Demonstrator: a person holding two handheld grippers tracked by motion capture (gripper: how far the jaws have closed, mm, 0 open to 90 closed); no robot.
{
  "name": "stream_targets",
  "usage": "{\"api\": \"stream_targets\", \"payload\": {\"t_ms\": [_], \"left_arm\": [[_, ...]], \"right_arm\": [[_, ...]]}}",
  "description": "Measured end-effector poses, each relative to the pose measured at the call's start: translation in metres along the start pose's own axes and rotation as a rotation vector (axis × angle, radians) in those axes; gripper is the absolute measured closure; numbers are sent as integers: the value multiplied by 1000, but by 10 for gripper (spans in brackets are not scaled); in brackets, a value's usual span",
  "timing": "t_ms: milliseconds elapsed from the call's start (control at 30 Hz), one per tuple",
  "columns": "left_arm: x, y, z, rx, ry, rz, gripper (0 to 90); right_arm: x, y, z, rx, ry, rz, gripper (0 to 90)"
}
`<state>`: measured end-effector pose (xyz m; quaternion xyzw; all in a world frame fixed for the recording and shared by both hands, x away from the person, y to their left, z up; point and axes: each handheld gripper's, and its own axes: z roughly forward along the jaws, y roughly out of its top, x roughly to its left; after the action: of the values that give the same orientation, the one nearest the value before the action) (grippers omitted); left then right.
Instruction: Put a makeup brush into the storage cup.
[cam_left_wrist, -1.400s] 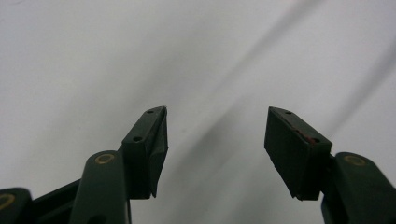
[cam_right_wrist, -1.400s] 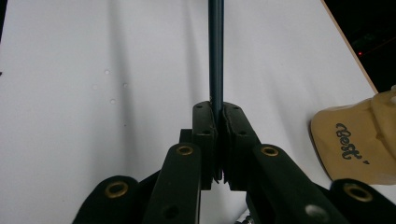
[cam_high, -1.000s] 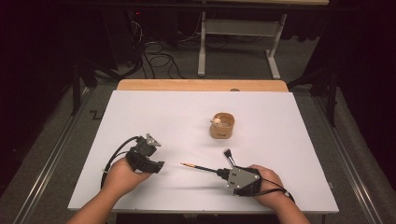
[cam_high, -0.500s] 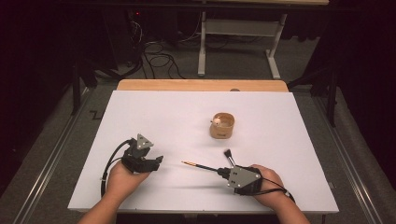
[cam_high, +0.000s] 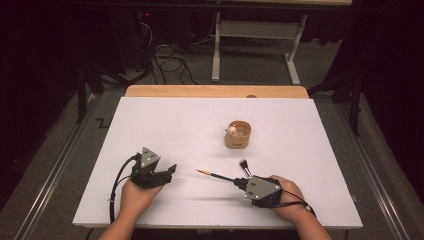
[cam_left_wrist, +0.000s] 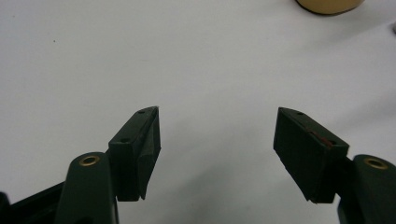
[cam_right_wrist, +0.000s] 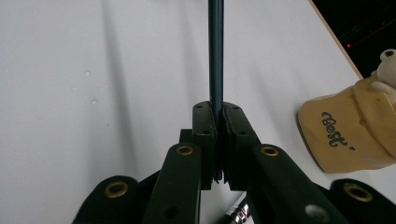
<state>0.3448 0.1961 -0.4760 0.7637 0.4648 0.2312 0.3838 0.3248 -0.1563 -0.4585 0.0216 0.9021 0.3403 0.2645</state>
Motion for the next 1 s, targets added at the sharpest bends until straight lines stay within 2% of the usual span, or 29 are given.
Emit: {"api": "stream_targets", "payload": {"t_ms": [200, 467, 533, 600, 700, 733, 767, 833, 1000], "left_arm": [[6, -5, -5, -62, -28, -26, 309], [8, -9, -11, -108, -84, -59, 233], [7, -10, -11, -107, -88, -52, 216], [6, -12, -12, -115, -85, -48, 182], [7, -13, -13, -136, -70, -51, 144], [7, -14, -13, -144, -65, -53, 66], [7, -14, -13, -154, -59, -49, 66], [6, -15, -13, -168, -48, -46, 3], [5, -16, -14, -201, -39, -42, 1]], "right_arm": [[0, -1, 2, 2, -5, 6, 865], [-1, -1, 3, -6, -24, 33, 865], [-1, -1, 3, -11, -27, 55, 865], [-1, 0, 4, -28, -28, 85, 865], [-1, 0, 4, -33, -26, 93, 865], [-1, 0, 4, -34, -23, 100, 865], [-1, 0, 4, -34, -23, 100, 865], [-1, 0, 4, -41, -22, 111, 865], [-4, -1, 3, -72, -28, 146, 865]]}}
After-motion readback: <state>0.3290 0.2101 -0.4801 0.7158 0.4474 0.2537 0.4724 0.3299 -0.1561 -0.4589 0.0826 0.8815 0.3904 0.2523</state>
